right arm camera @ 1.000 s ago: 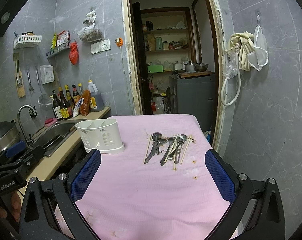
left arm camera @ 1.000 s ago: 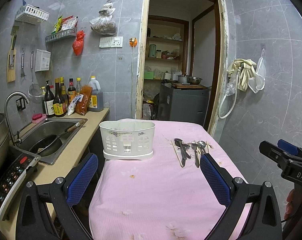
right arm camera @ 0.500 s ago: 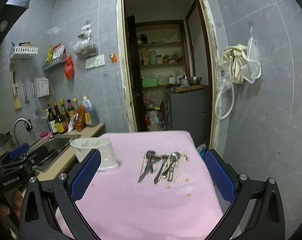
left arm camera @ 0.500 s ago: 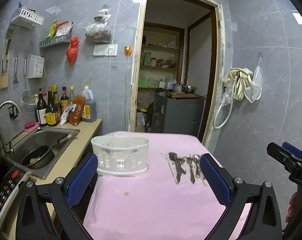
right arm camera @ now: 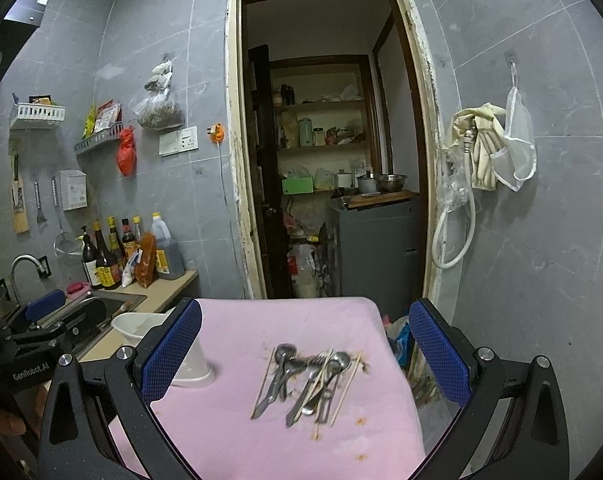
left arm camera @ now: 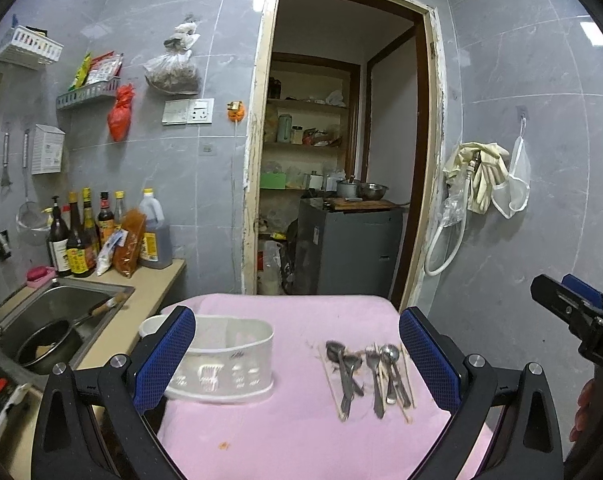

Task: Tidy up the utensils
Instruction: 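Move both tools forward over the pile of utensils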

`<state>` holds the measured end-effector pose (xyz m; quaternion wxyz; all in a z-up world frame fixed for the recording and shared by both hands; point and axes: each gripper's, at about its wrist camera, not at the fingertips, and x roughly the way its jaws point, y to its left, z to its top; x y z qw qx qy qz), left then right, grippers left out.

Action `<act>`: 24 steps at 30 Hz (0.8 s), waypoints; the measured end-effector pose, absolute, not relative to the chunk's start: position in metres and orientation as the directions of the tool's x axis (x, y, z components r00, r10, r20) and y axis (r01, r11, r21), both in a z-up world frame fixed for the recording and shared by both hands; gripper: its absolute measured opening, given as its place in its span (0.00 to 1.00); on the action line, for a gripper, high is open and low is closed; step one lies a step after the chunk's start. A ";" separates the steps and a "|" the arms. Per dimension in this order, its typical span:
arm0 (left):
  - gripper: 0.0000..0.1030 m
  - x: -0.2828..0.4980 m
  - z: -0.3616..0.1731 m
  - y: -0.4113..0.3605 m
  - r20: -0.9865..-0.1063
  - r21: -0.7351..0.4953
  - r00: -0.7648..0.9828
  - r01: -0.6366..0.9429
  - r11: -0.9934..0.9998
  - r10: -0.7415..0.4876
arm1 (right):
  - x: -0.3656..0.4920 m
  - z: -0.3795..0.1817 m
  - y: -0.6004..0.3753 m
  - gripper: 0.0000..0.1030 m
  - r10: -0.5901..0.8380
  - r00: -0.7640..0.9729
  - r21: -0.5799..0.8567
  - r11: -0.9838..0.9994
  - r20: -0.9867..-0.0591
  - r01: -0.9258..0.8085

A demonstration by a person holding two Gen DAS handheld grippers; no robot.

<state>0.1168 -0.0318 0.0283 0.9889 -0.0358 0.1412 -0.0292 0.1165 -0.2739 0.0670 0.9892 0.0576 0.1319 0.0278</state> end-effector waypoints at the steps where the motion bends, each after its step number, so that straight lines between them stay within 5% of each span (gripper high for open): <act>1: 1.00 0.122 0.028 -0.033 -0.275 -0.082 0.959 0.049 0.995 -0.070 | 0.124 0.065 -0.276 0.99 0.075 0.963 0.122 0.992 -0.259 -0.044; 10: 1.00 0.195 0.011 -0.059 -0.288 -0.086 0.955 0.045 0.995 -0.068 | 0.201 0.032 -0.304 0.99 0.093 0.945 0.138 0.989 -0.314 -0.052; 24: 1.00 0.298 -0.053 -0.100 -0.468 -0.073 0.879 0.067 0.995 -0.093 | 0.308 -0.062 -0.335 0.99 0.139 0.831 0.194 0.980 -0.539 -0.037</act>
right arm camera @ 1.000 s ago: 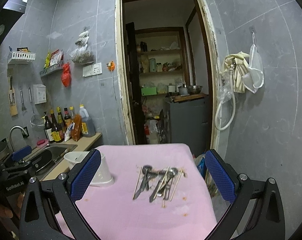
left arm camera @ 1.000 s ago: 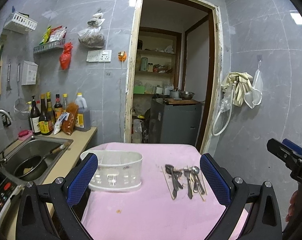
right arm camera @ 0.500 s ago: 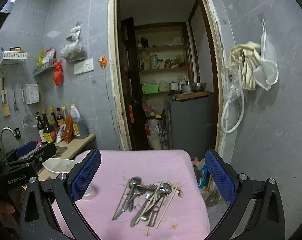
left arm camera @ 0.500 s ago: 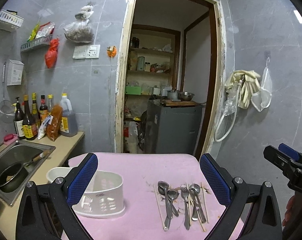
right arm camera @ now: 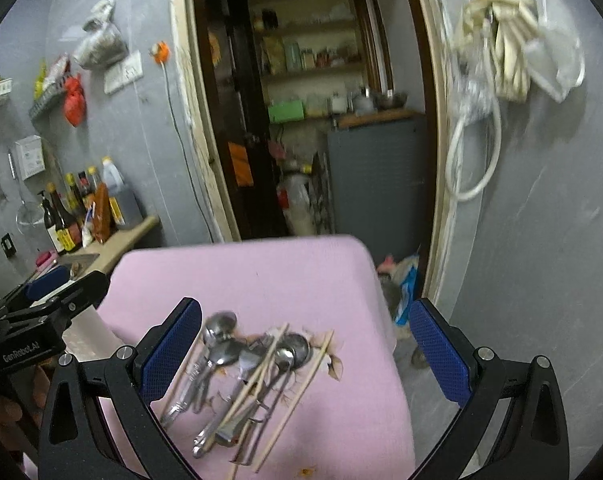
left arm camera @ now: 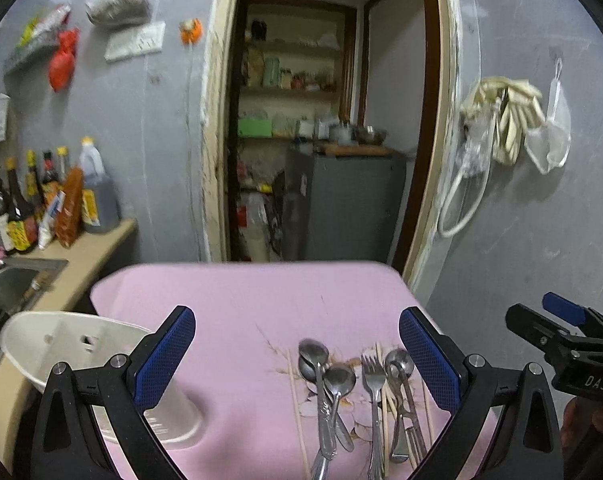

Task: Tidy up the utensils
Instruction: 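Move both tools forward over the pile of utensils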

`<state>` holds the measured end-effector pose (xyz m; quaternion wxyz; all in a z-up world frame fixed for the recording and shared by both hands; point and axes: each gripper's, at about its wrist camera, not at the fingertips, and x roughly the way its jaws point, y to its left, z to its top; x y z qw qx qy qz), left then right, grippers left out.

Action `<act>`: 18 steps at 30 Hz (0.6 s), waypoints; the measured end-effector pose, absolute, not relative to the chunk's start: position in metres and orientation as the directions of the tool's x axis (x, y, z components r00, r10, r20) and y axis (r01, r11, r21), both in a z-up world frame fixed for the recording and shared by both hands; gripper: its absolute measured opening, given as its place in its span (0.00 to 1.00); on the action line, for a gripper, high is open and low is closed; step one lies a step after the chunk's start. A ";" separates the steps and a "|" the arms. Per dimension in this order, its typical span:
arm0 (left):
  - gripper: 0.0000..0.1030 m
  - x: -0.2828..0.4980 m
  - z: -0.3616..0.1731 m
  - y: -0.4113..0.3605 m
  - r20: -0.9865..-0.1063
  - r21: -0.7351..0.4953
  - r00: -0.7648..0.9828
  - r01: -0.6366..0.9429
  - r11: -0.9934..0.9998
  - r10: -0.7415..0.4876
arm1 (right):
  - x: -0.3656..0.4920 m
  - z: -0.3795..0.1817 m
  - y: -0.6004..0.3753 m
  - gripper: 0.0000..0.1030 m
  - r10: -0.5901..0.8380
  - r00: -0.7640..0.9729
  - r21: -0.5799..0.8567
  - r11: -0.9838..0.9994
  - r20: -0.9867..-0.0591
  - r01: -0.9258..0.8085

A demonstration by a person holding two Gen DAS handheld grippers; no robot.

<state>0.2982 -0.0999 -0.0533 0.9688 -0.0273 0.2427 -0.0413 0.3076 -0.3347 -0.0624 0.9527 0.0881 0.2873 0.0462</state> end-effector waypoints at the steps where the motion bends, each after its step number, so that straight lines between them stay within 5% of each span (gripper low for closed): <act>1: 1.00 0.306 -0.060 -0.102 -0.488 -0.074 0.868 0.065 0.995 -0.093 | 0.312 -0.068 -0.336 0.99 0.142 0.822 0.200 0.979 -0.551 -0.036; 6: 0.94 0.334 -0.088 -0.106 -0.567 -0.093 0.818 0.057 0.994 -0.100 | 0.340 -0.104 -0.340 0.94 0.191 0.759 0.261 0.965 -0.622 -0.029; 14: 0.73 0.368 -0.126 -0.108 -0.691 -0.091 0.720 -0.002 0.996 -0.061 | 0.381 -0.155 -0.334 0.54 0.184 0.632 0.265 0.964 -0.753 0.035; 18: 0.64 0.379 -0.141 -0.109 -0.738 -0.081 0.673 -0.028 0.996 -0.041 | 0.393 -0.169 -0.325 0.42 0.193 0.581 0.263 0.964 -0.790 0.037</act>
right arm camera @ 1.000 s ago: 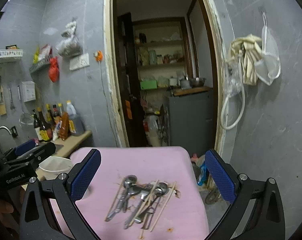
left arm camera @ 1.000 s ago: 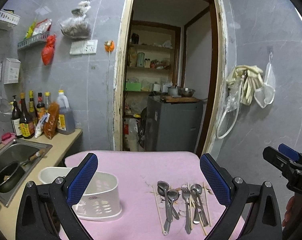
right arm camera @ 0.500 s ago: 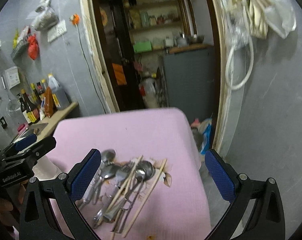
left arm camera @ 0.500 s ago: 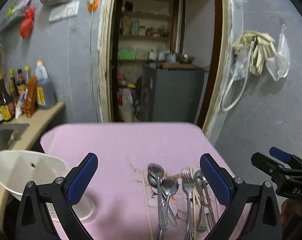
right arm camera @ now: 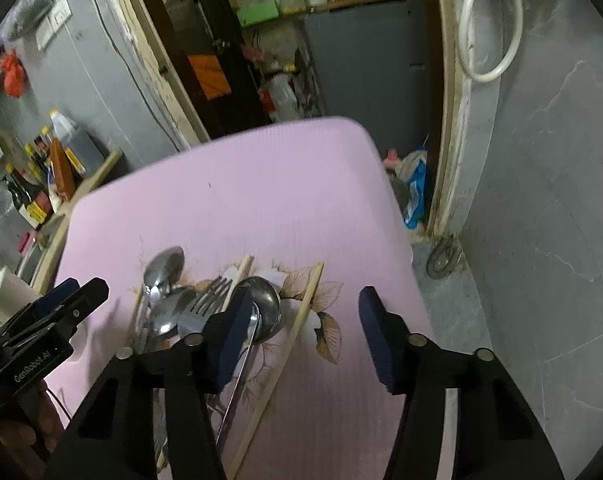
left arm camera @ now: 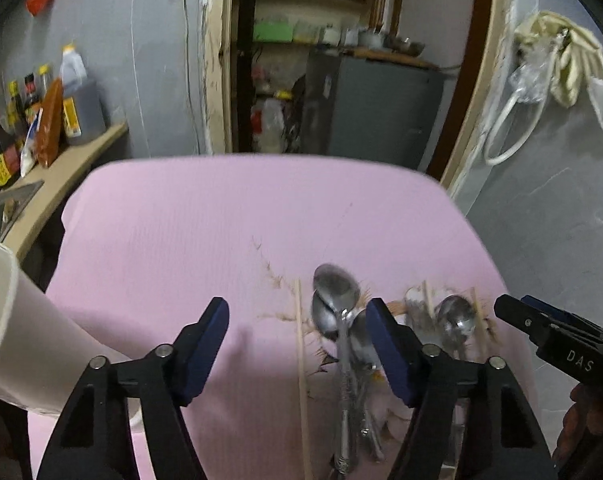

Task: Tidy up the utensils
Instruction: 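Move both tools forward over the pile of utensils, then close the left tool on a wooden chopstick while the right tool grasps another chopstick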

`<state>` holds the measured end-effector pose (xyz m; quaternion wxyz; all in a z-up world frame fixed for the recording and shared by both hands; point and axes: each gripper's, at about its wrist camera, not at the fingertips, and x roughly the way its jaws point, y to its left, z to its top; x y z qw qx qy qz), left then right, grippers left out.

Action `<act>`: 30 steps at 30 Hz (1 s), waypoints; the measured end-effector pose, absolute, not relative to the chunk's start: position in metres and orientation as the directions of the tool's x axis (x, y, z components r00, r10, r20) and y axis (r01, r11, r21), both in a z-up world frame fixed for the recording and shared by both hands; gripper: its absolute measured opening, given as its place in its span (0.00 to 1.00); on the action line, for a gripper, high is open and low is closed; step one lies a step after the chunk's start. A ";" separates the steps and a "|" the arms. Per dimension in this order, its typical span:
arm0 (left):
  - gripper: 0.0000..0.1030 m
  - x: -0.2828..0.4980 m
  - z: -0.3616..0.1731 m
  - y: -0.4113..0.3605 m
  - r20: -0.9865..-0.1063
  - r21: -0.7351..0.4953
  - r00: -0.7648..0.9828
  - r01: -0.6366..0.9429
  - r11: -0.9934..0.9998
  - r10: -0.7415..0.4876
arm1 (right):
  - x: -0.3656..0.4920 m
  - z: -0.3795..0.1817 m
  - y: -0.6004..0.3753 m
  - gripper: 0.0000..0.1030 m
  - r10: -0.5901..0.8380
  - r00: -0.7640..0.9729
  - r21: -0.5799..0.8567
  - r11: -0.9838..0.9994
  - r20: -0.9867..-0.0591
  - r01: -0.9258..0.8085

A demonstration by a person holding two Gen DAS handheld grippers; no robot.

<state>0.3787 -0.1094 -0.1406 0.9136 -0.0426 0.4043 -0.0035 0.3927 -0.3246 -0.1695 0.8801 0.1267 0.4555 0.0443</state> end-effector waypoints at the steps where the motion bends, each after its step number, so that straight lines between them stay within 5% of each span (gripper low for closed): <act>1: 0.62 0.382 -0.145 -0.109 -0.753 -0.081 0.657 -0.033 0.996 -0.039 | 0.396 -0.173 -0.321 0.38 0.195 0.567 0.264 0.964 -0.800 0.041; 13: 0.34 0.420 -0.180 -0.100 -0.876 -0.143 0.470 -0.037 0.989 -0.109 | 0.417 -0.187 -0.307 0.29 0.189 0.487 0.258 0.963 -0.853 0.078; 30: 0.26 0.433 -0.173 -0.116 -0.940 -0.025 0.338 0.084 0.996 -0.052 | 0.419 -0.188 -0.304 0.21 0.211 0.393 0.268 0.959 -0.895 0.096</act>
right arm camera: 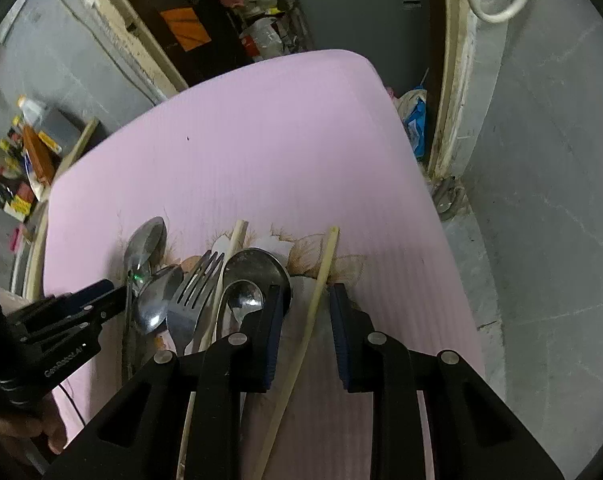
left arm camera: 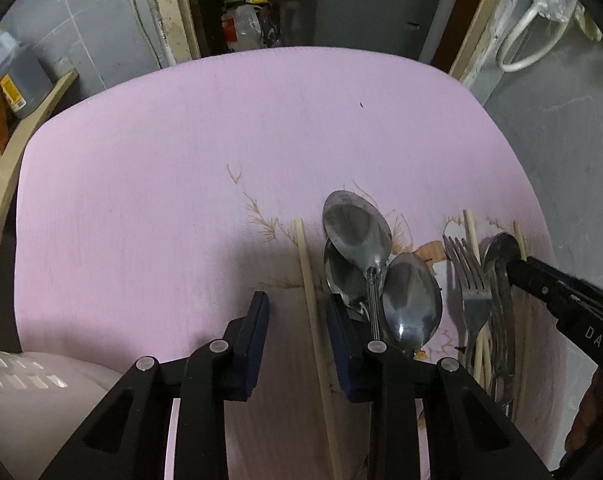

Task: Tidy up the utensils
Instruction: 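Close the left tool on a wooden chopstick while the right tool grasps another chopstick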

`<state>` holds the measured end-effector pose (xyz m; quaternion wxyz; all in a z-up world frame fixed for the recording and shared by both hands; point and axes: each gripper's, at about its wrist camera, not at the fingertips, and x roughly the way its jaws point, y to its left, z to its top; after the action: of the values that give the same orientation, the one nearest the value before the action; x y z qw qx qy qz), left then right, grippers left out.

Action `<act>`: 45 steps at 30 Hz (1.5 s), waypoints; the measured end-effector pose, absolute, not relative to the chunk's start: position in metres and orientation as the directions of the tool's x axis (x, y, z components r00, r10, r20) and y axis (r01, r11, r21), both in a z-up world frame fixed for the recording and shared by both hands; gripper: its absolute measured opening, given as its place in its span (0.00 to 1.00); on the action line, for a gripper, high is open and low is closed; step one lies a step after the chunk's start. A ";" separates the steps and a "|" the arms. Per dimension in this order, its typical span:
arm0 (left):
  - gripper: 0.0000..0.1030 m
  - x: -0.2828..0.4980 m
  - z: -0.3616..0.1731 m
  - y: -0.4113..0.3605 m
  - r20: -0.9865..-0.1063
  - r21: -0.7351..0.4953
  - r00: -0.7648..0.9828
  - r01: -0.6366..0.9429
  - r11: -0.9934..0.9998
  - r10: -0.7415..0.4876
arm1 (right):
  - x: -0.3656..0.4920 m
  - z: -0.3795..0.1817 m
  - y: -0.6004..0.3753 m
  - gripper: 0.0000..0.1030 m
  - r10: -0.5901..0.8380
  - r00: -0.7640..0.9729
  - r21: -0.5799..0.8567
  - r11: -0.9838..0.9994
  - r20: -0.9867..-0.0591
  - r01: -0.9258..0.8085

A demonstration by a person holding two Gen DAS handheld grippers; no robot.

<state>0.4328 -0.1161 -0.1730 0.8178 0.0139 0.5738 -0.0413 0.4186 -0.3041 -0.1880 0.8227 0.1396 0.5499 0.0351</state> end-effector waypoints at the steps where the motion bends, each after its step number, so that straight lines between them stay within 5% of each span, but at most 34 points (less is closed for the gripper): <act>1: 0.23 0.434 -0.172 -0.118 -0.942 -0.023 0.330 0.091 0.996 -0.053 | 0.420 -0.188 -0.303 0.21 0.210 0.390 0.267 0.959 -0.896 0.097; 6: 0.07 0.439 -0.171 -0.122 -0.951 -0.056 0.298 0.109 0.993 -0.086 | 0.421 -0.187 -0.305 0.20 0.219 0.388 0.288 0.949 -0.895 0.129; 9: 0.05 0.442 -0.171 -0.115 -0.949 -0.109 0.286 0.088 0.990 -0.130 | 0.422 -0.190 -0.308 0.09 0.275 0.388 0.355 0.922 -0.880 0.151; 18: 0.05 0.415 -0.164 -0.088 -0.894 -0.313 0.339 -0.005 0.950 -0.293 | 0.400 -0.185 -0.313 0.06 0.351 0.424 0.452 0.877 -0.835 0.163; 30: 0.05 0.375 -0.126 -0.081 -0.846 -0.346 0.410 0.065 0.936 -0.341 | 0.360 -0.187 -0.320 0.06 0.373 0.407 0.480 0.854 -0.834 0.202; 45: 0.05 0.344 -0.165 -0.080 -0.877 -0.367 0.315 0.049 0.929 -0.363 | 0.329 -0.199 -0.315 0.11 0.395 0.344 0.480 0.851 -0.852 0.213</act>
<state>0.3439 -0.0798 -0.1651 0.7990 -0.1376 0.5710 -0.1292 0.3288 -0.3154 -0.1990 0.7753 0.2667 0.5695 0.0587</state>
